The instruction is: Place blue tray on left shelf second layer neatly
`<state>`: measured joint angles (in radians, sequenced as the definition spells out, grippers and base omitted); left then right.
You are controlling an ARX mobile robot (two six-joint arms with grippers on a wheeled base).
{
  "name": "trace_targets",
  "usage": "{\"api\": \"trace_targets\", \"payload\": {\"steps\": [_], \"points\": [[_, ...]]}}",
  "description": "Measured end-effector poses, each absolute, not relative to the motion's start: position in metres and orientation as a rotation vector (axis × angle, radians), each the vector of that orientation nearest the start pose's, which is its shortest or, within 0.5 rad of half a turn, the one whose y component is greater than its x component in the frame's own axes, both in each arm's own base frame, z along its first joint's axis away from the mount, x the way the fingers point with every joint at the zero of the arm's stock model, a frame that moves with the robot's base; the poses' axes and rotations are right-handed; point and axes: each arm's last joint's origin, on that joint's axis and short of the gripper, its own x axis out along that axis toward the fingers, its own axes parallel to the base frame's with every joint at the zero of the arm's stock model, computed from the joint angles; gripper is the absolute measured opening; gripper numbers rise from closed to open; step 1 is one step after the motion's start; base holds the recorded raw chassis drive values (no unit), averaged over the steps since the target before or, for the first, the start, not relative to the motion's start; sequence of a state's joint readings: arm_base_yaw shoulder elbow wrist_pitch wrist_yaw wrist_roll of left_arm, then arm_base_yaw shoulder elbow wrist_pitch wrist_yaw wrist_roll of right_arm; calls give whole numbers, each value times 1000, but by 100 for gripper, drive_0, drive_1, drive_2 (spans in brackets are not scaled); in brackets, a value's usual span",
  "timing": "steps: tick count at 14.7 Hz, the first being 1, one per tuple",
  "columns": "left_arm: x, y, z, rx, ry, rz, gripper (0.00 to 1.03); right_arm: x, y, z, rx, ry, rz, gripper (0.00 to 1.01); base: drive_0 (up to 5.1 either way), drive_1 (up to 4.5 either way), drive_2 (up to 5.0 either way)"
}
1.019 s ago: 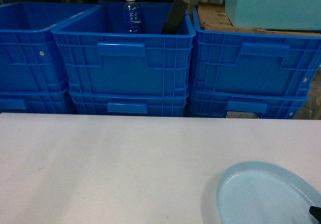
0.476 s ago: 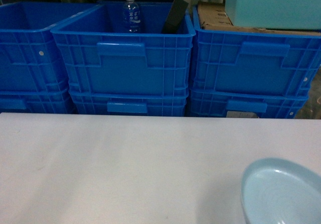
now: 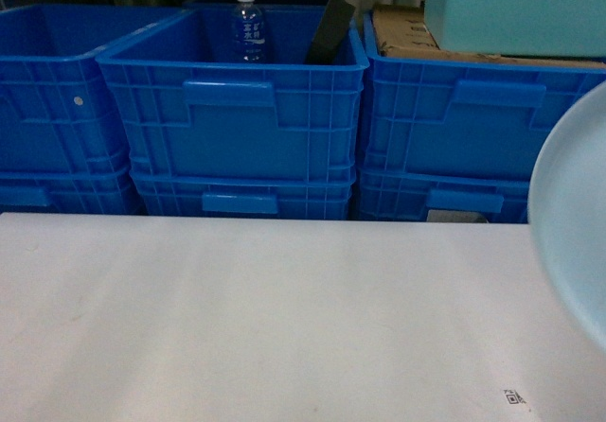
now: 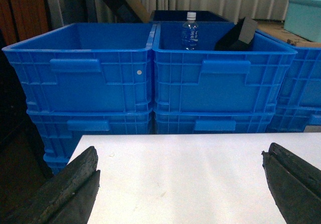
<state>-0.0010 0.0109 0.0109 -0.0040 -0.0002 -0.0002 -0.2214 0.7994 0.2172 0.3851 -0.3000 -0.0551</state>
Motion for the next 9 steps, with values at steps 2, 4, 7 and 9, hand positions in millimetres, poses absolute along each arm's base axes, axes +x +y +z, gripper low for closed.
{"api": "trace_targets", "payload": {"steps": [2, 4, 7, 9], "points": [[98, 0, 166, 0, 4, 0, 98, 135, -10, 191, -35, 154, 73, 2, 0, 0, 0], [98, 0, 166, 0, 4, -1, 98, 121, 8, 209, -56, 4, 96, 2, 0, 0, 0], [98, 0, 166, 0, 4, 0, 98, 121, 7, 203, -65, 30, 88, 2, 0, 0, 0], [98, 0, 166, 0, 4, 2, 98, 121, 3, 197, -65, 54, 64, 2, 0, 0, 0]]}}
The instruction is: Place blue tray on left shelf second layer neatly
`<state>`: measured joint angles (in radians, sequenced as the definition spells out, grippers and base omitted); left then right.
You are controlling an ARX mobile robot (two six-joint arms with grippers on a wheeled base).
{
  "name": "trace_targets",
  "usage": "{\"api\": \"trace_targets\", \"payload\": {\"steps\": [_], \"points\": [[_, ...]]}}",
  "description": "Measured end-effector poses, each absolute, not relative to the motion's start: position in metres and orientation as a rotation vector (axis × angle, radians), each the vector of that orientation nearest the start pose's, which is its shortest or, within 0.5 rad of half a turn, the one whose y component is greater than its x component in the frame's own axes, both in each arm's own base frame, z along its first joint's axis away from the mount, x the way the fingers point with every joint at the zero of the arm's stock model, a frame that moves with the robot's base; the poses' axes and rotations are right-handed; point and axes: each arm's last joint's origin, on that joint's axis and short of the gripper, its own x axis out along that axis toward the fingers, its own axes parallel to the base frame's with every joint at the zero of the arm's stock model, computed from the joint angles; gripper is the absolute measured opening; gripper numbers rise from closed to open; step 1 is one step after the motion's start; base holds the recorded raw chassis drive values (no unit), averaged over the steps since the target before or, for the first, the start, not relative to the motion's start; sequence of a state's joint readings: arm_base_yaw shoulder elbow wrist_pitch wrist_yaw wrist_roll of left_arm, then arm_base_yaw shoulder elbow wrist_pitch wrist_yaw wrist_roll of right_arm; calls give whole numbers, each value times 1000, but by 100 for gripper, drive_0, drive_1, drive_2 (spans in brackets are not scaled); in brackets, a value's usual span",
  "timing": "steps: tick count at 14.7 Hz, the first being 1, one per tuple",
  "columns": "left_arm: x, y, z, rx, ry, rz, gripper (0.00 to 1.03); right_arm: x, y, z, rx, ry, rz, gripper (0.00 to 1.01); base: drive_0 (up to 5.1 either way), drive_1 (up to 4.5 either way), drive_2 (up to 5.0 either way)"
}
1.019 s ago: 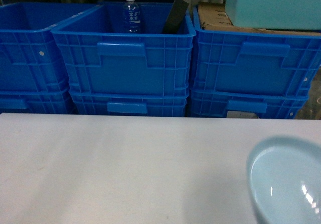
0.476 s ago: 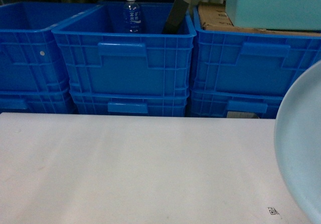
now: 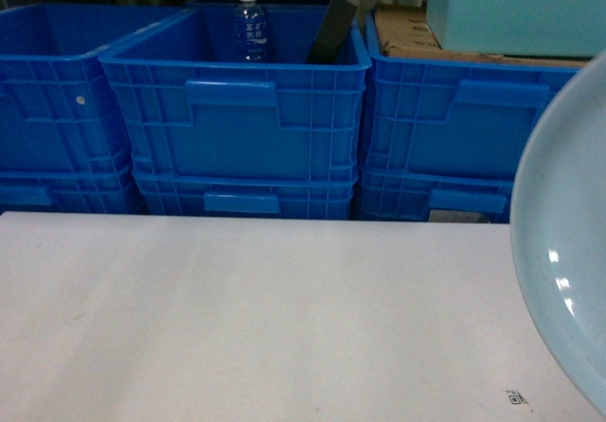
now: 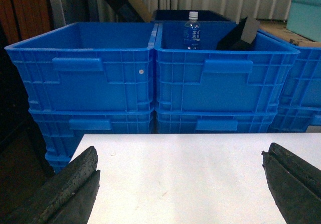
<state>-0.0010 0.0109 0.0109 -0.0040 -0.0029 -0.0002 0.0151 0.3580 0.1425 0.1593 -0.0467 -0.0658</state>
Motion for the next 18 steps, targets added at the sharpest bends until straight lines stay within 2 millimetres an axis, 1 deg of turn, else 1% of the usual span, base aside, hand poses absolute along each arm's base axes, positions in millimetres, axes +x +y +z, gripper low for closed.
{"api": "trace_targets", "payload": {"steps": [1, 2, 3, 18], "points": [[98, 0, 166, 0, 4, 1, 98, 121, 0, 192, -71, 65, 49, 2, 0, 0, 0], [98, 0, 166, 0, 4, 0, 98, 121, -6, 196, -78, 21, 21, 2, 0, 0, 0], [98, 0, 166, 0, 4, 0, 98, 120, -4, 195, -76, 27, 16, 2, 0, 0, 0], [98, 0, 166, 0, 4, 3, 98, 120, -4, 195, -75, 26, 14, 2, 0, 0, 0]]}}
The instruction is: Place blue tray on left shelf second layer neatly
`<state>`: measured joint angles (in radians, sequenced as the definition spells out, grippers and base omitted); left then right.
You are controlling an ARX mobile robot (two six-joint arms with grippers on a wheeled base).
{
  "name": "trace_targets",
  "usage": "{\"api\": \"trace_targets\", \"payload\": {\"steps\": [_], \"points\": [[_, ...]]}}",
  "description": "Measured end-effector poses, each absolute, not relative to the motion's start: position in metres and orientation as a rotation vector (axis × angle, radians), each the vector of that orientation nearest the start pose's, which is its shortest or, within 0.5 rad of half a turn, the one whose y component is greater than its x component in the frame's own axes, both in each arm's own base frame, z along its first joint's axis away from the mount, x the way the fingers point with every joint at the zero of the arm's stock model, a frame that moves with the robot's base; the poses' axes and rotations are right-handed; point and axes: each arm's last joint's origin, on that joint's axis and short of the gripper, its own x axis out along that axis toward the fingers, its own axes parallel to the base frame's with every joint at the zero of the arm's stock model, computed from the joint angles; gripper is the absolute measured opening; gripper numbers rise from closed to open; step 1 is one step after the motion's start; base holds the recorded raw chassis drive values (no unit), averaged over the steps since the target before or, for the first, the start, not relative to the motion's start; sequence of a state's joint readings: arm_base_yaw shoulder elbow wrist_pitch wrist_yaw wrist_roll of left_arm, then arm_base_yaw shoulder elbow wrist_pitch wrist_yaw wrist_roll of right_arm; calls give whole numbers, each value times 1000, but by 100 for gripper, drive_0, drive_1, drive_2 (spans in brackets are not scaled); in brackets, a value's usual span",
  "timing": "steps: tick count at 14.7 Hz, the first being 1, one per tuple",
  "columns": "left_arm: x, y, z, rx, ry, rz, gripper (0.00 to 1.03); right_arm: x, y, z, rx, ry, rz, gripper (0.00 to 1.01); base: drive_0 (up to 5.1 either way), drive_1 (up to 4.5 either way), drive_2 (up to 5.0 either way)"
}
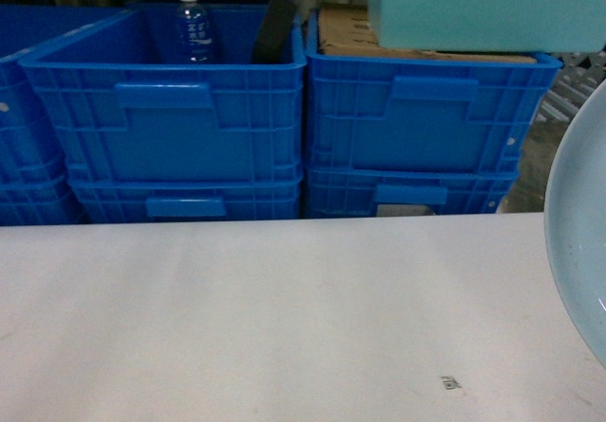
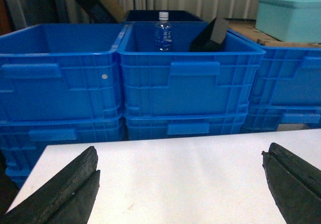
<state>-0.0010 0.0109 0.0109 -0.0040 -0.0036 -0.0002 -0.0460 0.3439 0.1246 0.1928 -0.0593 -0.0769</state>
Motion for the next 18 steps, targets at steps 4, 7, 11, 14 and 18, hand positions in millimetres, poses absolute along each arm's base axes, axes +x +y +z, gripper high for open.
{"api": "trace_targets", "payload": {"steps": [4, 7, 11, 14, 18], "points": [[98, 0, 166, 0, 7, 2, 98, 120, -4, 195, -76, 28, 12, 2, 77, -64, -135], [98, 0, 166, 0, 4, 1, 98, 120, -4, 195, -75, 29, 12, 2, 307, -256, -538], [98, 0, 166, 0, 4, 0, 98, 120, -4, 195, -75, 30, 12, 2, 316, -245, -533], [98, 0, 166, 0, 5, -2, 98, 120, -4, 195, -76, 26, 4, 2, 141, -221, -399], [98, 0, 166, 0, 3, 3, 98, 120, -4, 197, -76, 20, 15, 2, -154, -154, -154]]}}
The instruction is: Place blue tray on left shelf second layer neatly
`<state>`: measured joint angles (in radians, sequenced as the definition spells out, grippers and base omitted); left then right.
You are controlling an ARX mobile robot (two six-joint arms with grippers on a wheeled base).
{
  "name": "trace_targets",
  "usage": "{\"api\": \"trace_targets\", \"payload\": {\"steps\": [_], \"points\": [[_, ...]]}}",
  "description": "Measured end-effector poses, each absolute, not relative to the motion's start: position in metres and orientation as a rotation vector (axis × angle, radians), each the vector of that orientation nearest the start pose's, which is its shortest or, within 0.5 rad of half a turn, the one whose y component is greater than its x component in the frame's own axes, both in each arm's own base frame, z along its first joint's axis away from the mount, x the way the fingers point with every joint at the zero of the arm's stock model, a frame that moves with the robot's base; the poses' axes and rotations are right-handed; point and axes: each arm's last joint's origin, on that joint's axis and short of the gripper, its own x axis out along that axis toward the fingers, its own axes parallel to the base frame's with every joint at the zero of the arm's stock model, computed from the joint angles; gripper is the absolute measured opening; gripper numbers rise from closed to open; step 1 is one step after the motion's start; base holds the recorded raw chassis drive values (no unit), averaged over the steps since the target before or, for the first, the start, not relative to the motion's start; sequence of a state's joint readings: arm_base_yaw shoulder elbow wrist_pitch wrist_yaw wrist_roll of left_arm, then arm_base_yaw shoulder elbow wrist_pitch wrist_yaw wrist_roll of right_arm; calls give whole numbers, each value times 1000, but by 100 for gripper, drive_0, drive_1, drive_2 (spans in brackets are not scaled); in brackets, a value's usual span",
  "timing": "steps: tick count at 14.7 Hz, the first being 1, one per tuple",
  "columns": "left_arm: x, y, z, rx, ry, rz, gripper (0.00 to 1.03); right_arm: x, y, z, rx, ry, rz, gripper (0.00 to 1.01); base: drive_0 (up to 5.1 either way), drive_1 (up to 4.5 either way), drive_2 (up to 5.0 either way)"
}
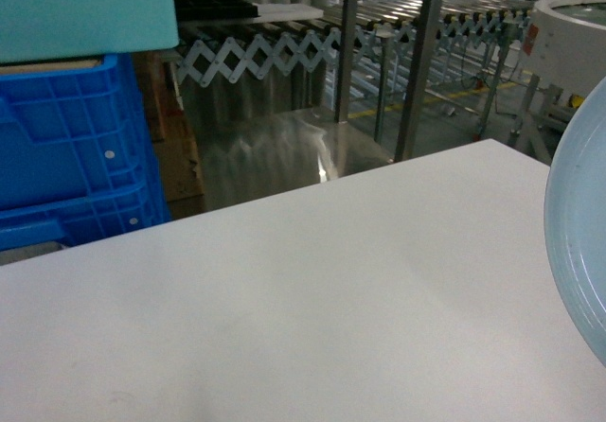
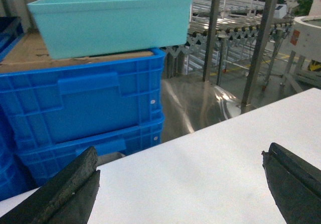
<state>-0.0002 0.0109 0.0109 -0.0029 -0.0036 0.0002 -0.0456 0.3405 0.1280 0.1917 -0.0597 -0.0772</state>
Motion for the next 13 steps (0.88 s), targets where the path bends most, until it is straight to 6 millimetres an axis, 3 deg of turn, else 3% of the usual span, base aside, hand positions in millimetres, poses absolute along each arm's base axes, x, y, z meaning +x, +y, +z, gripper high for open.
{"api": "trace_targets", "payload": {"steps": [2, 13], "points": [[98, 0, 166, 0, 4, 3, 98, 120, -4, 196, -76, 23, 12, 2, -154, -154, -154], [98, 0, 166, 0, 6, 0, 98, 120, -4, 196, -76, 23, 12, 2, 320, -512, -302]]}}
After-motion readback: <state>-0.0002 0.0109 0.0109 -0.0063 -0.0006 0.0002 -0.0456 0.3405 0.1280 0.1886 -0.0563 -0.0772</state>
